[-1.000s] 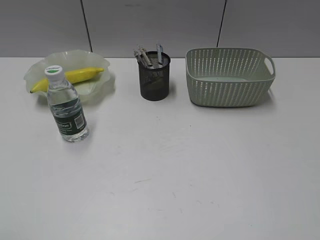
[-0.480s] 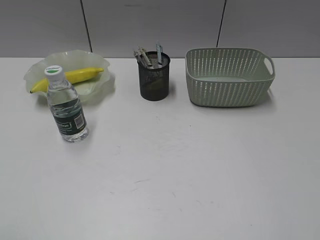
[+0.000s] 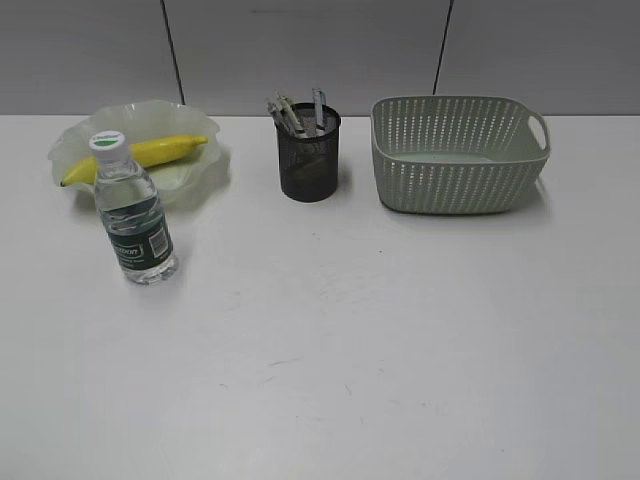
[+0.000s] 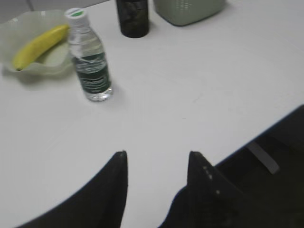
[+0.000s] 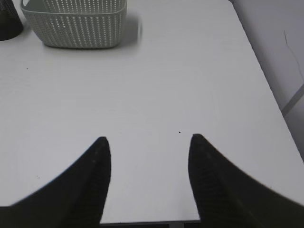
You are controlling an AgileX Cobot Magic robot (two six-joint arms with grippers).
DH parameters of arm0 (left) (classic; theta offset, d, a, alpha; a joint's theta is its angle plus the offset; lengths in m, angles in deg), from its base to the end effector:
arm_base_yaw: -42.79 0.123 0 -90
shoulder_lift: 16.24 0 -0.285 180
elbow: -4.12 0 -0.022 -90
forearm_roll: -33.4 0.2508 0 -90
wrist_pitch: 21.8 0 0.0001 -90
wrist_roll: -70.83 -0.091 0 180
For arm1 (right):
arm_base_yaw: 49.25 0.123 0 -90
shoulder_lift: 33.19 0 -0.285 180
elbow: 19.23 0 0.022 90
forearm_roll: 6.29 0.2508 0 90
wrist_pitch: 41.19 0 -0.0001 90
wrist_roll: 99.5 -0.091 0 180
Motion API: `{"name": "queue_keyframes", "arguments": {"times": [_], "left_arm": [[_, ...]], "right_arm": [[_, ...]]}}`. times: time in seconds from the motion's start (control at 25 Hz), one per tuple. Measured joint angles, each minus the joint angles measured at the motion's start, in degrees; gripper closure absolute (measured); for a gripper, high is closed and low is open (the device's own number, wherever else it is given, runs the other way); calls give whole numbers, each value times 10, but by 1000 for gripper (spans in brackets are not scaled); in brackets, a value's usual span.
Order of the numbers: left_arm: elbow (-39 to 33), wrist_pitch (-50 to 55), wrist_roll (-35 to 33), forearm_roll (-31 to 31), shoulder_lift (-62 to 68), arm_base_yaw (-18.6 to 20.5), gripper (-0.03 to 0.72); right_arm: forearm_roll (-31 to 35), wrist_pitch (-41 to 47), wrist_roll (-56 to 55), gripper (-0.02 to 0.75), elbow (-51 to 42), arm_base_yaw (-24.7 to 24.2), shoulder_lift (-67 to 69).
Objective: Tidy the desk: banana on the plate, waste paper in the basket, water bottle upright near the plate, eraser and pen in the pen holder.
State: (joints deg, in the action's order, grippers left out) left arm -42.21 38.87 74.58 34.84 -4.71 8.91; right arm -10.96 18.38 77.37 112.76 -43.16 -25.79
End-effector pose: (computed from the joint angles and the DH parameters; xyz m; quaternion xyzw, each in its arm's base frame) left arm 0.0022 0.0009 0.2885 0.2231 0.8300 -0.1529 0.4878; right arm -0.0056 -0.0070 0.2819 -0.0203 0.8424 0.0026 0.5385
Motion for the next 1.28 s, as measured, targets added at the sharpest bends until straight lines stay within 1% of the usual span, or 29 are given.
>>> {"name": "queue_keyframes", "arguments": {"times": [0.08, 0.2, 0.36, 0.52, 0.6, 0.68, 1.28], "left_arm": [[0, 0, 0, 0, 0, 62, 374], [0, -1, 0, 0, 0, 140, 374], [0, -1, 0, 0, 0, 219, 374], [0, -2, 0, 0, -20, 274, 374], [0, -2, 0, 0, -38, 286, 374], [0, -2, 0, -1, -41, 289, 374], [0, -2, 0, -1, -41, 290, 374]], "right_arm": [[0, 0, 0, 314, 0, -11, 0], [0, 0, 0, 314, 0, -14, 0], [0, 0, 0, 314, 0, -15, 0], [0, 0, 0, 314, 0, -15, 0], [0, 0, 0, 314, -1, -15, 0], [0, -1, 0, 314, -1, -16, 0], [0, 0, 0, 314, -1, -16, 0]]}}
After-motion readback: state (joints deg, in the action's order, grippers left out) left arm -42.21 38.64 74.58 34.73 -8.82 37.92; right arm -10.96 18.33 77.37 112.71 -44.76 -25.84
